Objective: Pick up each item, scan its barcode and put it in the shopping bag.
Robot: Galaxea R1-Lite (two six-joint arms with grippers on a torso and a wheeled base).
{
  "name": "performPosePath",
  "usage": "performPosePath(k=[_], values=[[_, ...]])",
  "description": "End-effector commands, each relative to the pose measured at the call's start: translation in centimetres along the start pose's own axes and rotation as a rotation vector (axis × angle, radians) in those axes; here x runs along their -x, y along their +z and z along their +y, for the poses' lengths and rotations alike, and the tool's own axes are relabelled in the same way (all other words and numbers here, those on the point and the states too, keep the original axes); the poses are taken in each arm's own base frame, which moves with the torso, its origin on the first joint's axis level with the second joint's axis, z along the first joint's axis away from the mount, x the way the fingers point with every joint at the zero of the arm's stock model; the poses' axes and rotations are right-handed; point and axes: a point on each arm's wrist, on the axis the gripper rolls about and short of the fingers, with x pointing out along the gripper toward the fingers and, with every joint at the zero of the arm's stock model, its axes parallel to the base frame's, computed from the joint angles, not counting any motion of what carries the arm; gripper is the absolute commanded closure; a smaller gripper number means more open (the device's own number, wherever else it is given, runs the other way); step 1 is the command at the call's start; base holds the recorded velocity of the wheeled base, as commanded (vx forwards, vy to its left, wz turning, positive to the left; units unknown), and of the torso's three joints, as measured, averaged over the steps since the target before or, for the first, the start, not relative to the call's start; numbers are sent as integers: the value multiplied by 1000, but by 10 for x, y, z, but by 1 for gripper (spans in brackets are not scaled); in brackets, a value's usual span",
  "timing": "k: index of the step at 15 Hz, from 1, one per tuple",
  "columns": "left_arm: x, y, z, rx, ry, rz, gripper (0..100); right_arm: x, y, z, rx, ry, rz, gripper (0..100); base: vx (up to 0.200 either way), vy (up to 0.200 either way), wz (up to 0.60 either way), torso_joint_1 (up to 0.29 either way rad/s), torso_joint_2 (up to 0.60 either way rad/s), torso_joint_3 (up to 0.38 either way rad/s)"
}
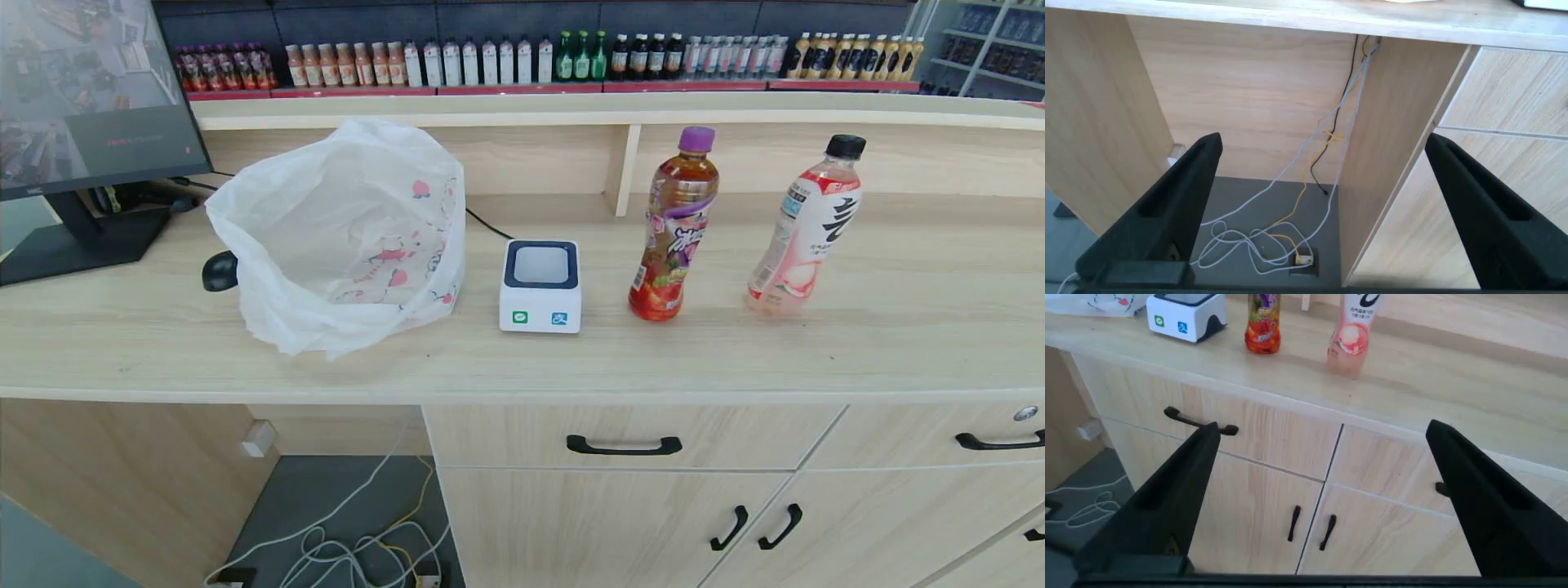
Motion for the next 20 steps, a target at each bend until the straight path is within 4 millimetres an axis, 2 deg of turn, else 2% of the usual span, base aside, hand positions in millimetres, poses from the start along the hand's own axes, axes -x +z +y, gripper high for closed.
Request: performPosePath(k=[1, 4, 8, 9, 10, 15, 18, 20], values=[[0, 0, 0, 0, 0, -1, 0, -19, 6, -4, -17, 71, 70, 0, 0, 0, 0, 0, 0, 0], [0, 0, 0, 0, 1, -1, 0, -41, 8, -6, -44, 222, 125, 0, 0, 0, 0, 0, 0, 0], [0, 0, 0, 0, 1, -1, 0, -83, 10, -3, 9, 426, 147, 0, 0, 0, 0, 0, 0, 0], [0, 0, 0, 0, 1, -1, 0, -83, 10, -3, 9, 426, 147, 0, 0, 0, 0, 0, 0, 0], [0, 0, 0, 0, 1, -1, 0, -104, 9, 2, 21, 487, 159, 0, 0, 0, 0, 0, 0, 0], [0, 0, 0, 0, 0, -1, 0, -162, 5, 19, 32, 548, 139, 0, 0, 0, 0, 0, 0, 0], [0, 0, 0, 0, 1, -1, 0, -189, 0, 36, 15, 468, 168, 0, 0, 0, 0, 0, 0, 0], [0, 0, 0, 0, 1, -1, 0, -199, 3, 53, -77, 382, 189, 0, 0, 0, 0, 0, 0, 0]])
